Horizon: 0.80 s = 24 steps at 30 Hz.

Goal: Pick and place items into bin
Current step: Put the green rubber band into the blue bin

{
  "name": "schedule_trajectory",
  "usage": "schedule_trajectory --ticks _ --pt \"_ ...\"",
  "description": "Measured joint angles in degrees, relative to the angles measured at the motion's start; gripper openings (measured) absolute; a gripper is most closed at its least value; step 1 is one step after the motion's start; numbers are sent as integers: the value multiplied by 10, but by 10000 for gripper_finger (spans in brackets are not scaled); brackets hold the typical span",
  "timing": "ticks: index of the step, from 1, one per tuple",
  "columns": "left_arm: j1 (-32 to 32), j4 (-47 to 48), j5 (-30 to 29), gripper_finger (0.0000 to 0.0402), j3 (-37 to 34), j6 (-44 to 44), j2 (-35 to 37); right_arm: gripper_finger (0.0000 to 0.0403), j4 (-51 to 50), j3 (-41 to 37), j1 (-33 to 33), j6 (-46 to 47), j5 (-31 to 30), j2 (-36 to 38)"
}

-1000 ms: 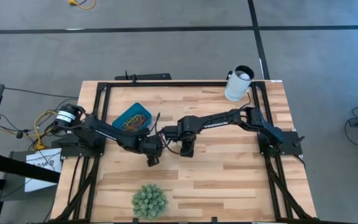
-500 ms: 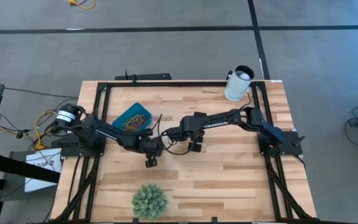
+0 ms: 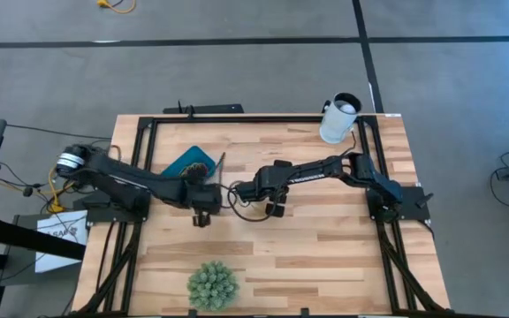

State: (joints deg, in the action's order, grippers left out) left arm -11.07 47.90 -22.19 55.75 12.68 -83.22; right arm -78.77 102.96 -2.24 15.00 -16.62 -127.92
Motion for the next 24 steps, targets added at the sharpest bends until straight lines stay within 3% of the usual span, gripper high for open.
schedule_trajectory --ticks 4,11,15,24 --pt "0 96 -45 0 34 20 70 124 25 0 0 0 0 0" --pt "23 254 -140 0 34 134 177 124 58 0 -6 0 1 0" --pt "44 256 -137 0 7 153 220 124 82 0 -10 0 2 0" --pt "82 143 -57 0 -150 140 255 124 90 0 -27 0 2 0"
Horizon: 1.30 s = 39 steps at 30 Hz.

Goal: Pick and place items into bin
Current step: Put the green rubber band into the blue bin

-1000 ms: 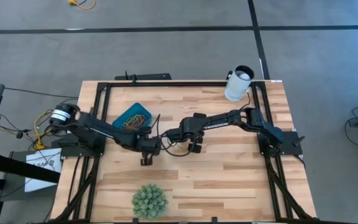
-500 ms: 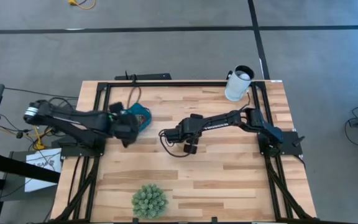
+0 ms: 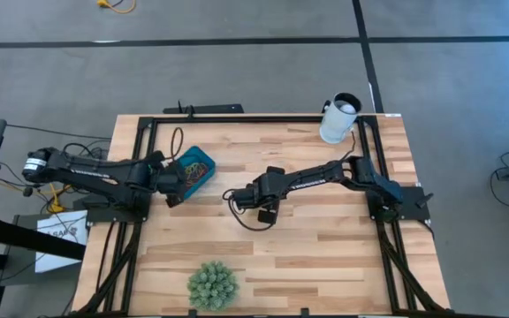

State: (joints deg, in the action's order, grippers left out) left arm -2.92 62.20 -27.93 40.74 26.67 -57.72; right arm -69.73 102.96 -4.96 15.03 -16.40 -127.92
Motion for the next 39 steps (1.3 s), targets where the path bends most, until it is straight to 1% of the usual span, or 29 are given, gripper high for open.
schedule_trajectory --ticks 3,5,14,19,22,24,29,33,37,39 --pt "6 -39 20 0 -24 1 0 124 0 0 -5 -2 0 0" --pt "10 -46 31 0 -34 6 0 124 1 0 -8 -3 0 0" --pt "24 -82 35 0 -61 35 -5 124 10 0 -12 -4 0 0" --pt "38 -99 47 0 -66 93 -5 124 13 0 -12 -4 0 0" --pt "44 -106 31 0 -81 134 -5 124 14 0 -12 -4 0 0" --pt "48 -132 31 0 -97 138 -5 124 14 0 -12 -4 0 0" --pt "54 -208 57 0 -152 130 -5 124 14 0 -12 -4 0 0" --pt "54 -213 39 0 -161 130 -5 124 15 0 -12 -4 0 0" --pt "53 -225 -9 0 -161 133 -5 124 17 0 -12 -4 0 0" --pt "53 -231 -12 5 -161 124 -5 124 26 0 -12 -4 0 0"
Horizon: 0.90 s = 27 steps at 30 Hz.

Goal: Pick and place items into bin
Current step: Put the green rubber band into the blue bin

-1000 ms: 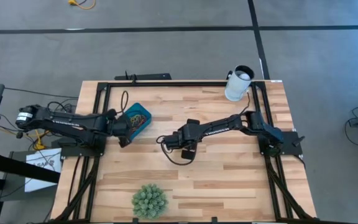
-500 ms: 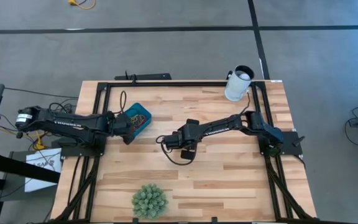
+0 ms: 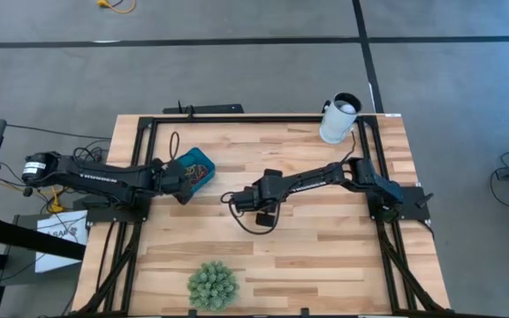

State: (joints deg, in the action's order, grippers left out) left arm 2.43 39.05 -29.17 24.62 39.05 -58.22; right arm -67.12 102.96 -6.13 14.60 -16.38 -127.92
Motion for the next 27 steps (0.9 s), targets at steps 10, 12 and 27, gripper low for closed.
schedule_trajectory --ticks 10,12,27 --pt "0 0 9 74 0 -17 0 146 14 0 13 0 61 0" --pt "0 1 9 87 1 -15 0 151 14 0 17 0 61 0" --pt "0 59 -85 110 170 -89 1 140 73 0 28 -11 120 0"
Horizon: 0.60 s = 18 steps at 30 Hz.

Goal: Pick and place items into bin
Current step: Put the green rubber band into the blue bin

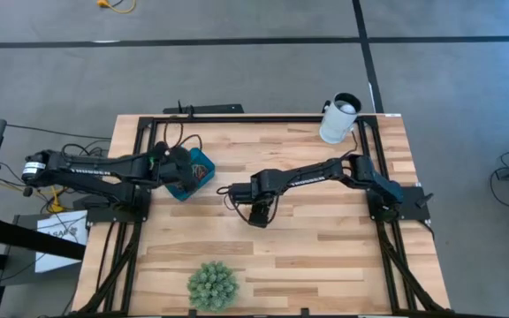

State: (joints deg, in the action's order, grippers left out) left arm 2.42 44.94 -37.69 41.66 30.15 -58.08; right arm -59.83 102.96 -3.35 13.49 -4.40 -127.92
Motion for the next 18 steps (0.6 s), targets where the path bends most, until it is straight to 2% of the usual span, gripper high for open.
schedule_trajectory --ticks 10,18 --pt "0 7 -38 110 28 -27 0 117 18 -2 1 16 -8 -8" --pt "0 7 -58 110 28 -25 0 116 28 -4 2 43 -50 -8"
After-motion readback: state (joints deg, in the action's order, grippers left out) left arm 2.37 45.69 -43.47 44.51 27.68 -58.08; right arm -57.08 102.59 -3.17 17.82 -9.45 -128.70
